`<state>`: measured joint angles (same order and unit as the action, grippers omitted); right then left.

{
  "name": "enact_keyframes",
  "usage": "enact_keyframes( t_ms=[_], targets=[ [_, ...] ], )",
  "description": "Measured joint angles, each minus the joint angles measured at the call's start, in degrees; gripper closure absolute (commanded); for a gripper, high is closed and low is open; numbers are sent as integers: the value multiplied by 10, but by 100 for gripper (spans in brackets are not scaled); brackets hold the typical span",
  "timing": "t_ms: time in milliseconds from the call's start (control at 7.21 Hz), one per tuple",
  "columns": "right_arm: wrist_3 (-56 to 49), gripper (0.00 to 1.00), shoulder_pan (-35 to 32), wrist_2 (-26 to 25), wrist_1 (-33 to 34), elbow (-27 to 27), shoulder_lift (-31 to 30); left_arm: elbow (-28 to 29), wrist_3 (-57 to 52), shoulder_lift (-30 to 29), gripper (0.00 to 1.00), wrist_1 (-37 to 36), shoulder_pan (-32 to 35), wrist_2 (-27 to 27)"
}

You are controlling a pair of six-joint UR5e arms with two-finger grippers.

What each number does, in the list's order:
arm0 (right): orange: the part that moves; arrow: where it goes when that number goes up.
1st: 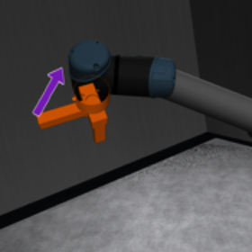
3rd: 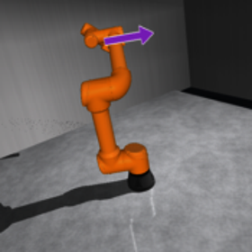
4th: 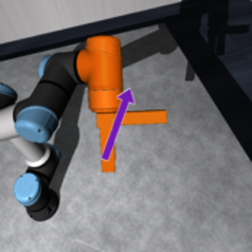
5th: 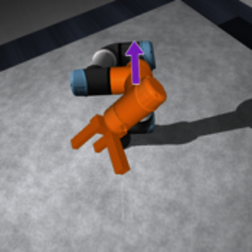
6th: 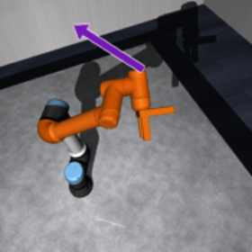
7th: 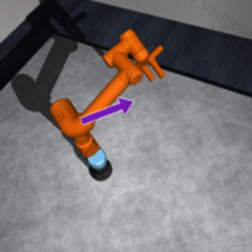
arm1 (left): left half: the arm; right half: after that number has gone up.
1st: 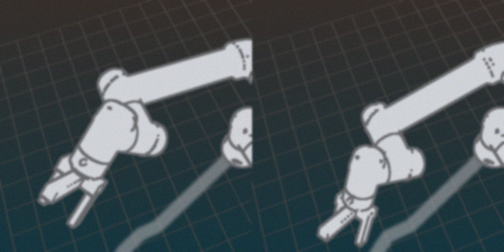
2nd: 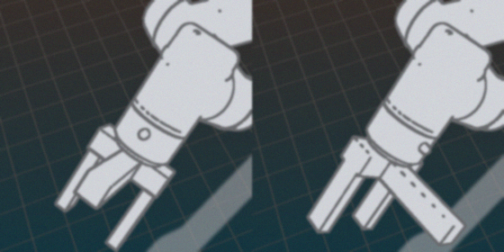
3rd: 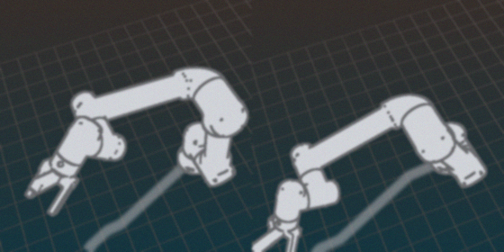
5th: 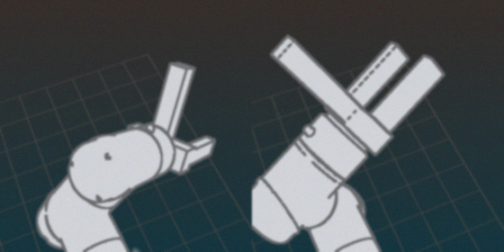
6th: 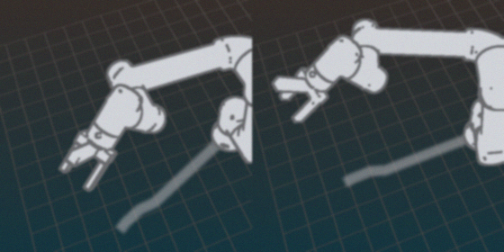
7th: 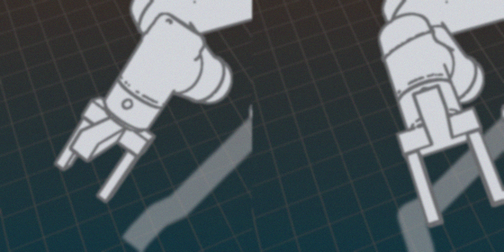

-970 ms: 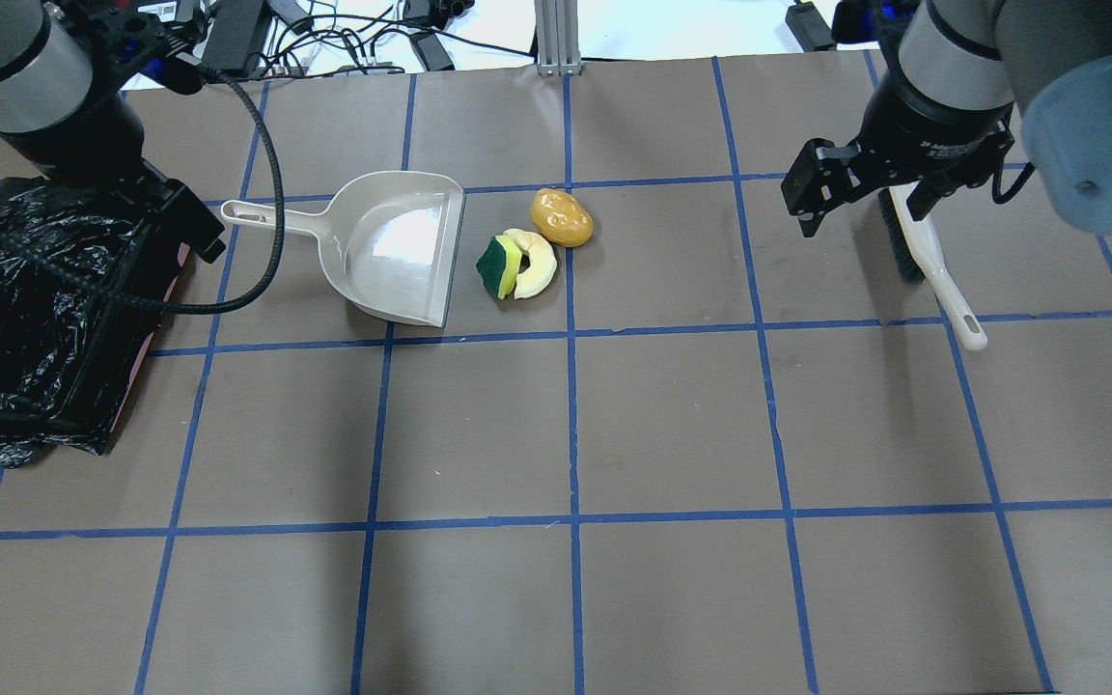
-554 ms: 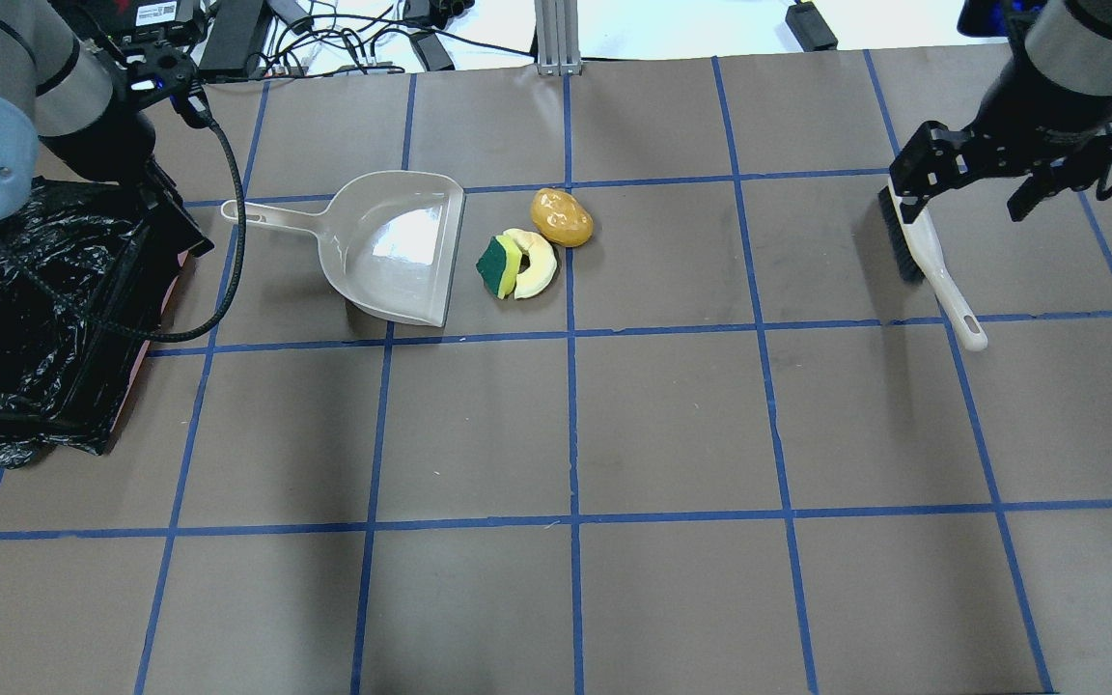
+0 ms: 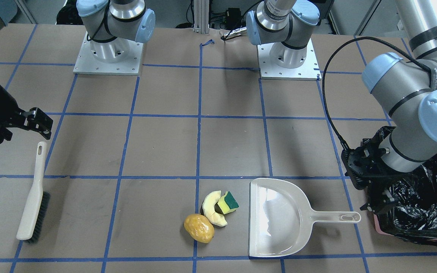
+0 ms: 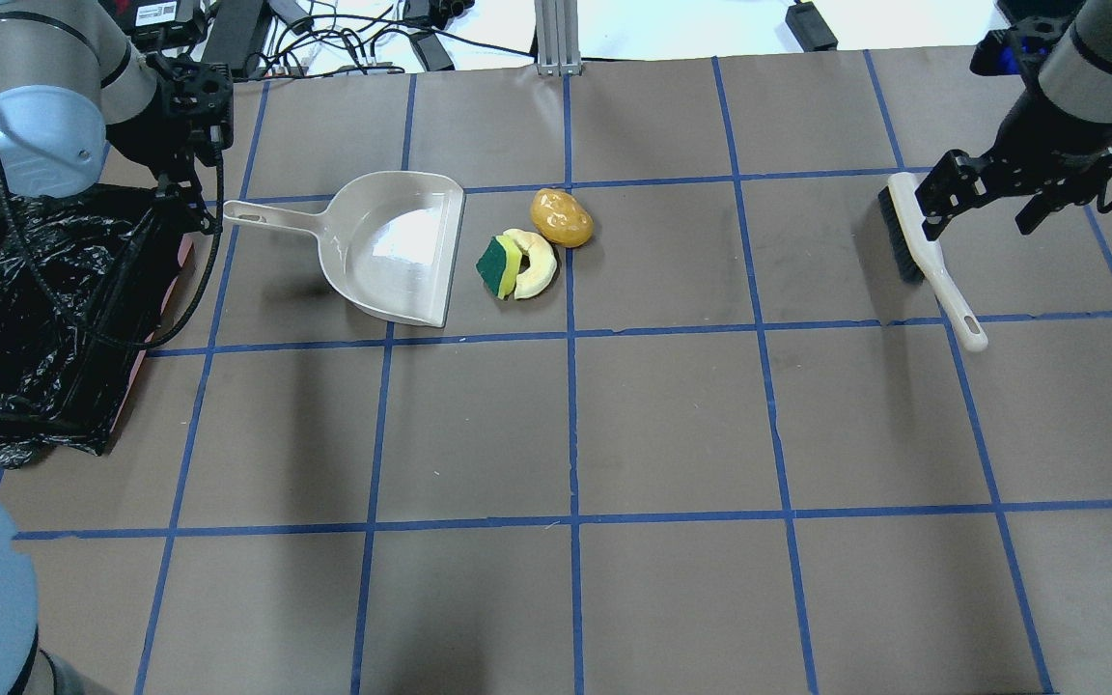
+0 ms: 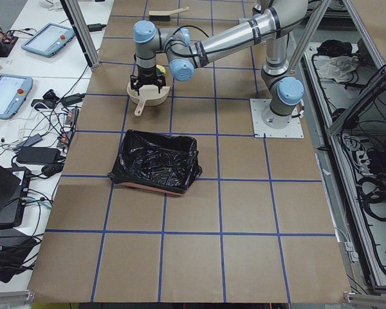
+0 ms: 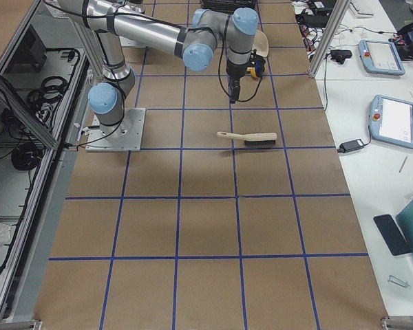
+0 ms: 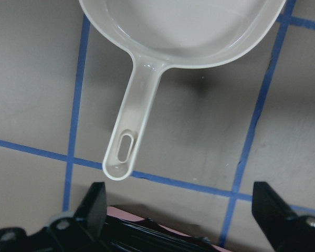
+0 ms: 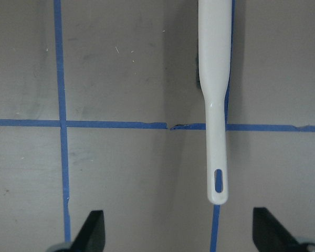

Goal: Sweep and dump trash into bin
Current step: 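Grasp the white dustpan handle with the left gripper while the right grasps the brush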

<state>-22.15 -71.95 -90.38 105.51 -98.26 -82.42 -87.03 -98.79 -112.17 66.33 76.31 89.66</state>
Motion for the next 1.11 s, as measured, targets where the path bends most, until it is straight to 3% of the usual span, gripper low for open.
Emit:
enact_keyframes(
  t_ms=[277, 970, 1109],
  targets=[
    [-57, 0, 15, -4, 73, -34, 30, 17, -68, -39, 3, -2, 0, -5],
    [-81, 0, 47, -7, 83, -44, 85, 44, -90, -93, 4, -8, -5, -59],
    [-80, 9, 50, -10, 83, -44, 93, 48, -81, -100, 4, -9, -6, -63]
  ],
)
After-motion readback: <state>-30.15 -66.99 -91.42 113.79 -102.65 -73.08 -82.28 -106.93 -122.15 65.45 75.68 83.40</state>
